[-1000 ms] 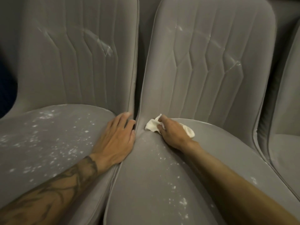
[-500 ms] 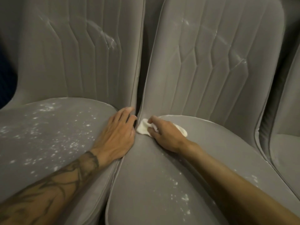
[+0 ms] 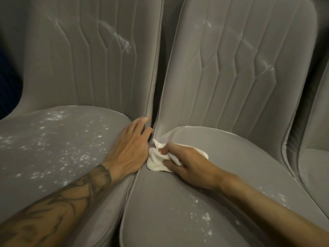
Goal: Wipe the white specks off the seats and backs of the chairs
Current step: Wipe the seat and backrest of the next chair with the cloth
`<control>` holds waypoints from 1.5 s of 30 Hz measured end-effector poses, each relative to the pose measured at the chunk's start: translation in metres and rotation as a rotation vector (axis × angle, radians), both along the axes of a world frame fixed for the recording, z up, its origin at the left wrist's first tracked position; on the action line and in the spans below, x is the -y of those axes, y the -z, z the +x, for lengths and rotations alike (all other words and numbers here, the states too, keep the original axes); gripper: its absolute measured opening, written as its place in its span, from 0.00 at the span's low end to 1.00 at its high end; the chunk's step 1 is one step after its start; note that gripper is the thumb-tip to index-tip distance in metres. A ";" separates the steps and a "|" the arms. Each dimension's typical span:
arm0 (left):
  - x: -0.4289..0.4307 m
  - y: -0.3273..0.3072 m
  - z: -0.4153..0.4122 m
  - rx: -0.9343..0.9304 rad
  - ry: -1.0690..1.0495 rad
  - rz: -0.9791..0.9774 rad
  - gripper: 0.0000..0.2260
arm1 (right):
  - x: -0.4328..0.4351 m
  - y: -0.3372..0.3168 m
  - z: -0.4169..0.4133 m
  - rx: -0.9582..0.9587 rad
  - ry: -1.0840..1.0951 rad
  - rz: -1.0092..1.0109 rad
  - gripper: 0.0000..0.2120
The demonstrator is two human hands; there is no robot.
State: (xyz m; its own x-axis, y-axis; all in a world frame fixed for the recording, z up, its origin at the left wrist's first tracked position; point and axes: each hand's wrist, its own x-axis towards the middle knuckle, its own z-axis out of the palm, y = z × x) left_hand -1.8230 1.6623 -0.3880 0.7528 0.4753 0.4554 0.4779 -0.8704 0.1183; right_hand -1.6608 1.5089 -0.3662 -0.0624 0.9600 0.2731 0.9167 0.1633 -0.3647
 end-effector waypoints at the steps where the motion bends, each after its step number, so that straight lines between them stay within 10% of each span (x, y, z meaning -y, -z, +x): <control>1: 0.000 0.000 0.000 -0.003 -0.004 0.001 0.14 | 0.003 -0.002 0.006 0.012 -0.005 -0.017 0.08; 7: 0.002 -0.003 0.000 0.004 -0.004 0.015 0.14 | -0.034 -0.007 0.031 -0.020 0.287 -0.043 0.09; 13: 0.003 -0.002 0.000 0.047 0.019 -0.019 0.14 | 0.006 0.002 0.000 0.032 0.004 0.002 0.10; 19: 0.003 -0.001 0.002 0.045 0.004 -0.020 0.17 | -0.015 -0.006 0.051 0.025 0.375 -0.053 0.11; 25: 0.001 0.000 0.002 0.027 -0.002 0.008 0.17 | 0.020 0.002 0.002 0.048 -0.004 -0.002 0.10; 31: 0.001 0.000 0.002 0.049 -0.004 -0.017 0.16 | -0.016 -0.011 0.046 0.026 0.316 -0.074 0.12; 38: 0.002 0.000 0.003 0.040 0.009 0.012 0.21 | 0.017 -0.002 -0.007 0.019 -0.050 -0.005 0.08; 45: 0.001 0.001 0.004 0.059 -0.007 -0.021 0.16 | -0.006 -0.009 0.045 0.026 0.345 -0.062 0.11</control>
